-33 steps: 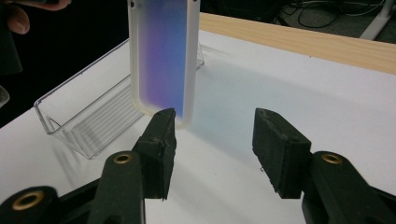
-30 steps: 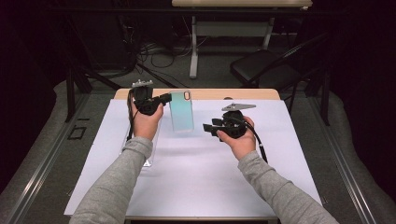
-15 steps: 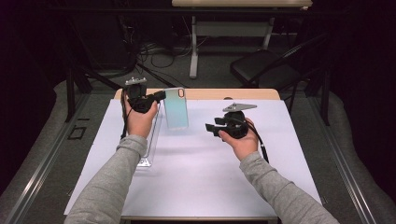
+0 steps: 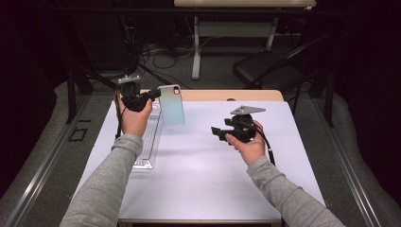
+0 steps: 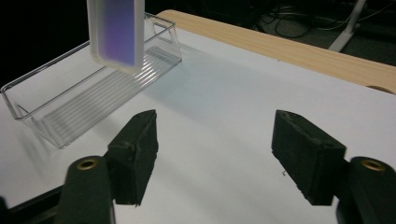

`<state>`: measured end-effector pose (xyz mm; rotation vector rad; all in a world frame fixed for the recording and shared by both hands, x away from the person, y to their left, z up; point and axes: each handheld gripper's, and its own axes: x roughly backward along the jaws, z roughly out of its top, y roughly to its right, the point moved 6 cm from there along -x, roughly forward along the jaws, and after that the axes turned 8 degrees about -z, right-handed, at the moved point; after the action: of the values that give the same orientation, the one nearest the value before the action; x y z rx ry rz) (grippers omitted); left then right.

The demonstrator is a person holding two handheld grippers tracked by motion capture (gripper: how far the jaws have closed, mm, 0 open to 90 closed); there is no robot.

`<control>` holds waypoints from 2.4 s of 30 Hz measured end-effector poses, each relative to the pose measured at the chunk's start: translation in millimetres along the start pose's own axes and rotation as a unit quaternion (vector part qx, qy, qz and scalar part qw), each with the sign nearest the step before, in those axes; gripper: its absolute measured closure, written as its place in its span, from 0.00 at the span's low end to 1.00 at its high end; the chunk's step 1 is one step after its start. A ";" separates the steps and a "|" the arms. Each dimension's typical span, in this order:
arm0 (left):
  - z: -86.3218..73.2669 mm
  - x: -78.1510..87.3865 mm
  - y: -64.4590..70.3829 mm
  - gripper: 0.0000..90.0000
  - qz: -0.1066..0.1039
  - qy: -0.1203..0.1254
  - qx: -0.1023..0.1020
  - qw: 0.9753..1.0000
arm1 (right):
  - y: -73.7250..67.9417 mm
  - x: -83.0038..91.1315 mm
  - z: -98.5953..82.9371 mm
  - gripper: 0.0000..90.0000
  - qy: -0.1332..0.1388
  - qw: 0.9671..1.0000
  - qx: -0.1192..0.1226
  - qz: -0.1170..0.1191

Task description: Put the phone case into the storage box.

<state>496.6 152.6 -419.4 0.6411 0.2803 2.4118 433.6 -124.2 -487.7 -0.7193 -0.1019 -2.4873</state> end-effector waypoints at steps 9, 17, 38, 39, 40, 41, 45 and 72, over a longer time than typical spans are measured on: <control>8.7 7.0 -8.3 0.94 0.014 0.002 -0.005 1.000 | 11.7 9.9 -5.2 0.20 0.006 1.000 -0.004 -0.025; 15.5 11.6 -18.2 0.94 0.024 0.005 -0.009 1.000 | 16.7 18.3 -8.0 0.16 0.007 1.000 -0.009 -0.029; 28.2 21.3 -55.3 0.94 0.038 0.026 -0.005 0.999 | 32.5 31.6 -22.3 0.15 0.012 0.999 -0.035 -0.040; 28.6 21.7 -56.7 0.94 0.038 0.027 -0.005 0.999 | 33.0 32.0 -23.0 0.15 0.012 0.998 -0.037 -0.040; 28.7 22.1 -58.0 0.94 0.039 0.026 -0.004 0.999 | 33.7 32.6 -23.8 0.15 0.011 0.998 -0.038 -0.041; 29.2 22.4 -59.0 0.94 0.041 0.025 -0.006 0.999 | 34.5 32.7 -24.3 0.15 0.013 0.998 -0.037 -0.042; 32.1 24.2 -62.8 0.94 0.044 0.027 -0.009 0.999 | 35.3 34.1 -28.1 0.14 0.007 0.998 -0.039 -0.040; 37.1 19.7 -85.5 0.94 0.051 0.040 -0.026 0.998 | 38.6 39.3 -42.2 0.14 0.015 0.997 -0.024 -0.070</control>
<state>545.9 233.5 -409.5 0.5486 0.2208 2.5375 405.9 -185.1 -506.4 -0.7159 -0.0838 -2.6420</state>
